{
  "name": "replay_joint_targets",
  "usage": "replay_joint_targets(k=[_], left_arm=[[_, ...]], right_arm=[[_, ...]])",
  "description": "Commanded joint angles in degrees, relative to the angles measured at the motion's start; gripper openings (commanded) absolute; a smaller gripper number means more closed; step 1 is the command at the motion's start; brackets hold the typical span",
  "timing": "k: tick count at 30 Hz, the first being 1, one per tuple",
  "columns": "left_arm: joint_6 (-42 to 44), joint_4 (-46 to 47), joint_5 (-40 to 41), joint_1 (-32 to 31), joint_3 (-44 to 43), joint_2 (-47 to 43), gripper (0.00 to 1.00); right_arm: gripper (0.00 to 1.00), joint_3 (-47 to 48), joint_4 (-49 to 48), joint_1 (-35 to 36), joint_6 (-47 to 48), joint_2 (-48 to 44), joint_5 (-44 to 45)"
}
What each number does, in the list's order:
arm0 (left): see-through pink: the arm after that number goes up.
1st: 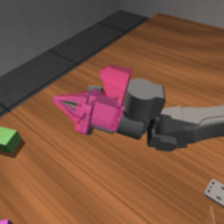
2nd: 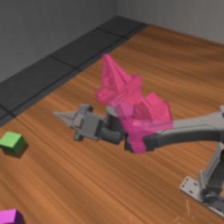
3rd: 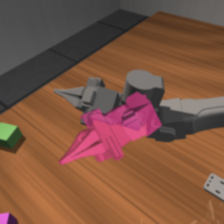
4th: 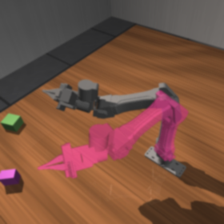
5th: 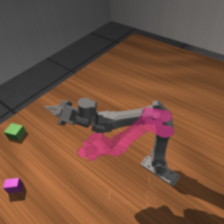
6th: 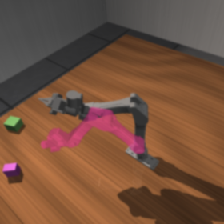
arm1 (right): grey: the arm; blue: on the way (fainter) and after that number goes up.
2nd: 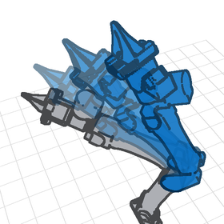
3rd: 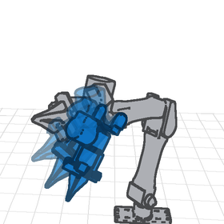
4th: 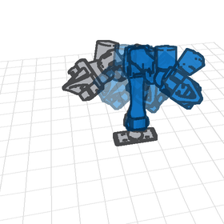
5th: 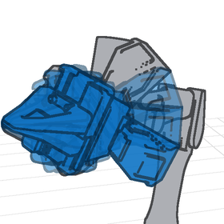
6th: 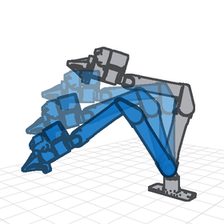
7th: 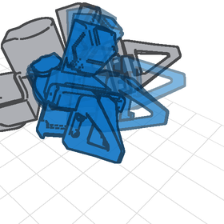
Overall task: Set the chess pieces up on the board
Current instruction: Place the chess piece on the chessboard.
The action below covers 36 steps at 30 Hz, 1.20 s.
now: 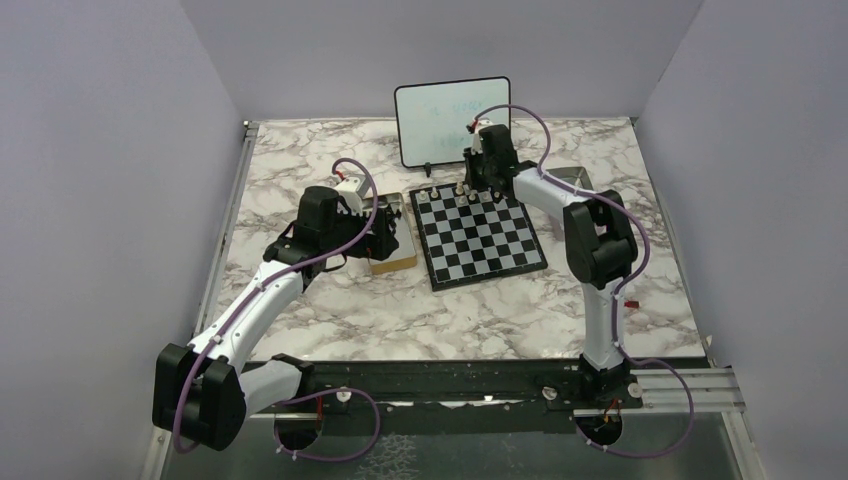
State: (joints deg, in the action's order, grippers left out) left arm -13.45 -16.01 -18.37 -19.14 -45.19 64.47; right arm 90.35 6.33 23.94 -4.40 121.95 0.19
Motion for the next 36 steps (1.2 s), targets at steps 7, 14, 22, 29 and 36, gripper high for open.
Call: replay_joint_targets(k=[7, 14, 22, 29, 36], left_arm=[[0.18, 0.19, 0.92, -0.02, 0.07, -0.90, 0.99], [0.08, 0.19, 0.88, -0.02, 0.03, -0.93, 0.99], [0.18, 0.10, 1.80, -0.02, 0.25, -1.57, 0.99], [0.03, 0.10, 1.39, -0.02, -0.06, -1.05, 0.99], [-0.17, 0.19, 1.63, -0.02, 0.36, -1.23, 0.99]], right_arm=[[0.23, 1.43, 4.31, 0.84, 0.56, 0.77, 1.74], [0.23, 3.05, 6.29, 0.93, 0.80, 1.30, 3.18], [0.26, 4.16, 7.97, 0.93, 0.46, 2.39, 2.90], [0.37, 6.71, 8.99, 0.93, -1.31, 2.29, 0.27], [0.40, 13.10, 13.83, 0.93, -2.28, 0.66, 1.76]])
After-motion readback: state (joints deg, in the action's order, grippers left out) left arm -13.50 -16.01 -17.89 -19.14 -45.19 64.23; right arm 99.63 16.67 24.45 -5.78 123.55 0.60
